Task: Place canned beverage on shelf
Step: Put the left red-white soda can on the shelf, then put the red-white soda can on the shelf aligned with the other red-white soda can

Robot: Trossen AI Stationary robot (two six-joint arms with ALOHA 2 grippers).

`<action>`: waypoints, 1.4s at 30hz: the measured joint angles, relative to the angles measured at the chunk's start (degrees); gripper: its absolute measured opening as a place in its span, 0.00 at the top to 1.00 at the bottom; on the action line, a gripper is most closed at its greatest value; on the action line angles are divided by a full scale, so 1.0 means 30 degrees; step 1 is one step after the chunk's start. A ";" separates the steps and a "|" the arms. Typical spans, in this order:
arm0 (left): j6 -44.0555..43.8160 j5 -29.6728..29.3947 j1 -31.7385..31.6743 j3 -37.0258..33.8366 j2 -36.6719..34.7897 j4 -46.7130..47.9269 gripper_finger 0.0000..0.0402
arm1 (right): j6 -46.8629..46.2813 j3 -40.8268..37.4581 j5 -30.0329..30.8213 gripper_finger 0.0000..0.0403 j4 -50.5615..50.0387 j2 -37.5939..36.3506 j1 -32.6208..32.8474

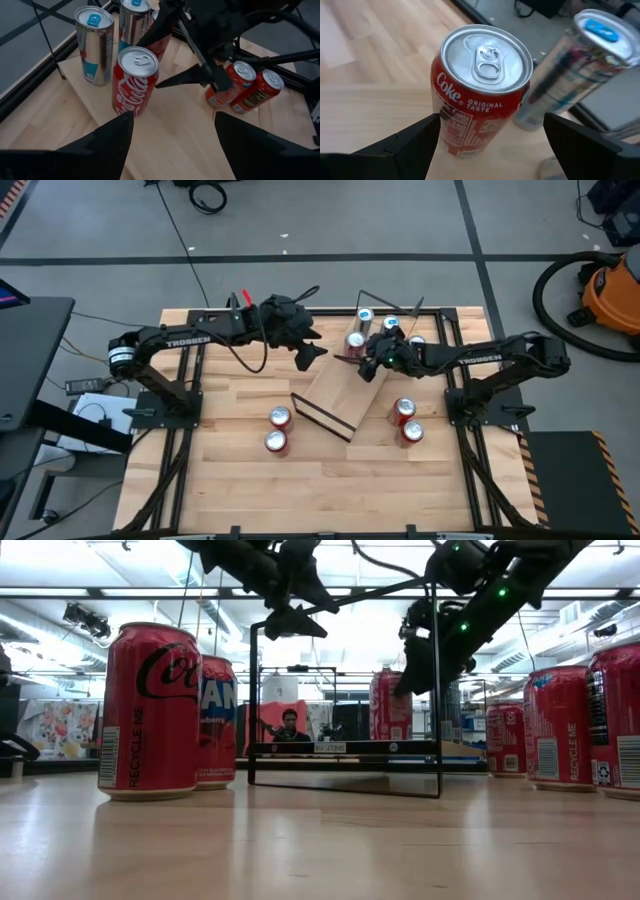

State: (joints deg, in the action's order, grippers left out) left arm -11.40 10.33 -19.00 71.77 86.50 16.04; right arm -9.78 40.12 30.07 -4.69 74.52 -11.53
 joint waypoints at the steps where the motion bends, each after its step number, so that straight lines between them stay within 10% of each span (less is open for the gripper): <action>1: 0.0007 0.0000 0.0000 0.0000 0.0000 0.0001 0.28 | 0.0024 0.0000 0.0136 0.10 -0.0060 0.0065 -0.0094; 18: -0.0015 0.0990 0.0087 0.0000 -0.0015 0.0019 0.28 | -0.0023 0.0760 -0.1155 0.14 -0.0273 -0.0243 0.0360; 33: 0.0668 0.0947 -0.0270 0.0000 -0.0029 0.0019 0.28 | -0.3816 0.9496 -0.4869 0.14 -1.7416 -0.0663 -0.1629; 42: 0.0721 0.0947 -0.0270 0.0000 -0.0029 0.0018 0.28 | -0.5117 0.9520 -0.9484 0.14 -2.1576 -0.1042 -0.3432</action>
State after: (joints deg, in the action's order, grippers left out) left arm -9.24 13.17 -19.81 71.77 86.41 16.10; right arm -25.13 68.68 1.62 -69.42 71.40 -21.82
